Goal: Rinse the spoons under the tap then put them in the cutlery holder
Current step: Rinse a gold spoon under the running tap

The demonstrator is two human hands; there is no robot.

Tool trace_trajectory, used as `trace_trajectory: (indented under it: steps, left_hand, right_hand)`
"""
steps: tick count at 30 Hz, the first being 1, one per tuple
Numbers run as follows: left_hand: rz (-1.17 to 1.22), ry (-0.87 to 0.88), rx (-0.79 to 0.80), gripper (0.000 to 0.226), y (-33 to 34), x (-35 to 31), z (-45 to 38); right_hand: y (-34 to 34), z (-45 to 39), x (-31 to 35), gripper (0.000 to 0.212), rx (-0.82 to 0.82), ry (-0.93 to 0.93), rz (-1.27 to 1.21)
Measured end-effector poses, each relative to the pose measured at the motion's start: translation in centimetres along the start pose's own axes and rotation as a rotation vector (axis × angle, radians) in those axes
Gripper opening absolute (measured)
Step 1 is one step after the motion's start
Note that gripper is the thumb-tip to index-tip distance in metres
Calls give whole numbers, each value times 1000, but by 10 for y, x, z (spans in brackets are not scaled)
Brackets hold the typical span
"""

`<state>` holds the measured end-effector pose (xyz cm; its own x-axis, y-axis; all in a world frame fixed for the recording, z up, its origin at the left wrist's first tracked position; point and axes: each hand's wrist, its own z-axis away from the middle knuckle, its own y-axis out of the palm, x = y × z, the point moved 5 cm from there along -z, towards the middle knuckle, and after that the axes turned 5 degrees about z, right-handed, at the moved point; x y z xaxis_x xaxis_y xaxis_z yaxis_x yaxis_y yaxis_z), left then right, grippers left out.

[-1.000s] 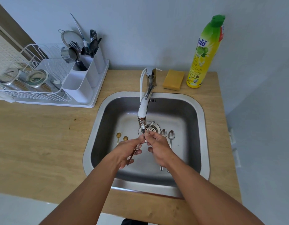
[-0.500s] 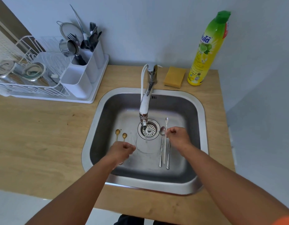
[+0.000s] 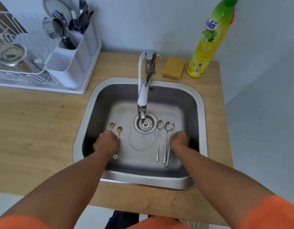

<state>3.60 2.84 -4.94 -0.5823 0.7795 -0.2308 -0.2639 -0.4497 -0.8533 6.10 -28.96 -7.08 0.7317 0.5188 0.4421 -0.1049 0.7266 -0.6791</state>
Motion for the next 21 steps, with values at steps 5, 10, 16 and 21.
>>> trace_trajectory:
  steps: [5,10,16,21]
  left_hand:
    - [47,-55,48,28,10,7,-2]
    - [57,-93,64,28,13,6,1]
    - [147,-166,130,31,21,6,-1]
    - [254,-151,202,26,27,-4,5]
  right_hand:
    - [-2,-3,0,20,-35,9,54]
    - [-3,-3,2,14,-72,-69,196]
    - [-1,0,1,11,-80,-94,197]
    - [1,19,15,19,-152,-218,221]
